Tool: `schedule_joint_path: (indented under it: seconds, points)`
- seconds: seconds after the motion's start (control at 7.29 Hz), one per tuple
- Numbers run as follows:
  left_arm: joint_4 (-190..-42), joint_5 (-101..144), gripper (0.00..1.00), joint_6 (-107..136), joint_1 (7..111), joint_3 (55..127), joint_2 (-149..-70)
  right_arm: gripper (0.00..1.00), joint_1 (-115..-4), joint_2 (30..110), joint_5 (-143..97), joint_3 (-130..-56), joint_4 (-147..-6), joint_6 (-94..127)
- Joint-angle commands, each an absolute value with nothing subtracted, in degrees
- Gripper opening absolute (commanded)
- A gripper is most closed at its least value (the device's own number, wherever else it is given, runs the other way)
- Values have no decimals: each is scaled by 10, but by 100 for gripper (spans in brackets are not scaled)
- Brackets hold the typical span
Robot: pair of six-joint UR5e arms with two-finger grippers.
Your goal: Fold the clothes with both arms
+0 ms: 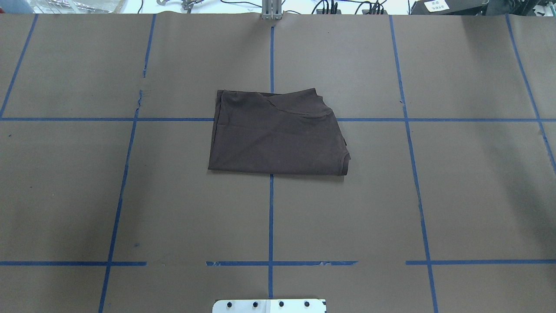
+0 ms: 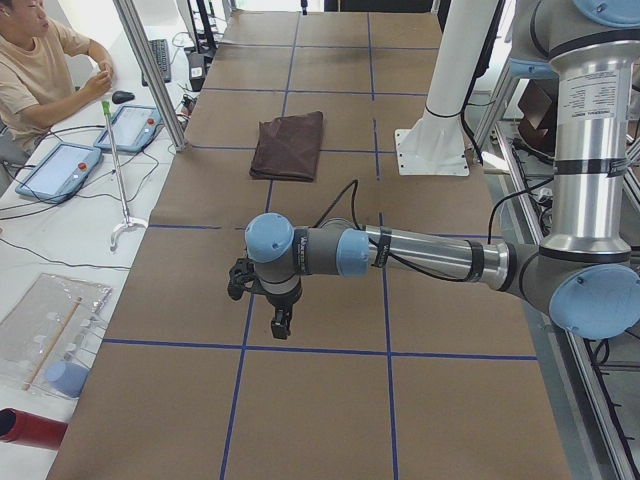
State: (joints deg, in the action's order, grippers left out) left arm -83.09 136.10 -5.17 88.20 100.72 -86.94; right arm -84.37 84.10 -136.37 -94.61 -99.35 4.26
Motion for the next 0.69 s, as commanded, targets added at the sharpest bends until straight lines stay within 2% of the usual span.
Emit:
schedule_joint_path:
  seconds: [0.0,0.55]
  points:
    - [-831,1362,100,-51,882,1012,-875,100,-845,842,-1362,-947,-993,42]
    - [-839,1363,100,-52,881,1010,-877,100,-846,846,-1361,-960,-994,42]
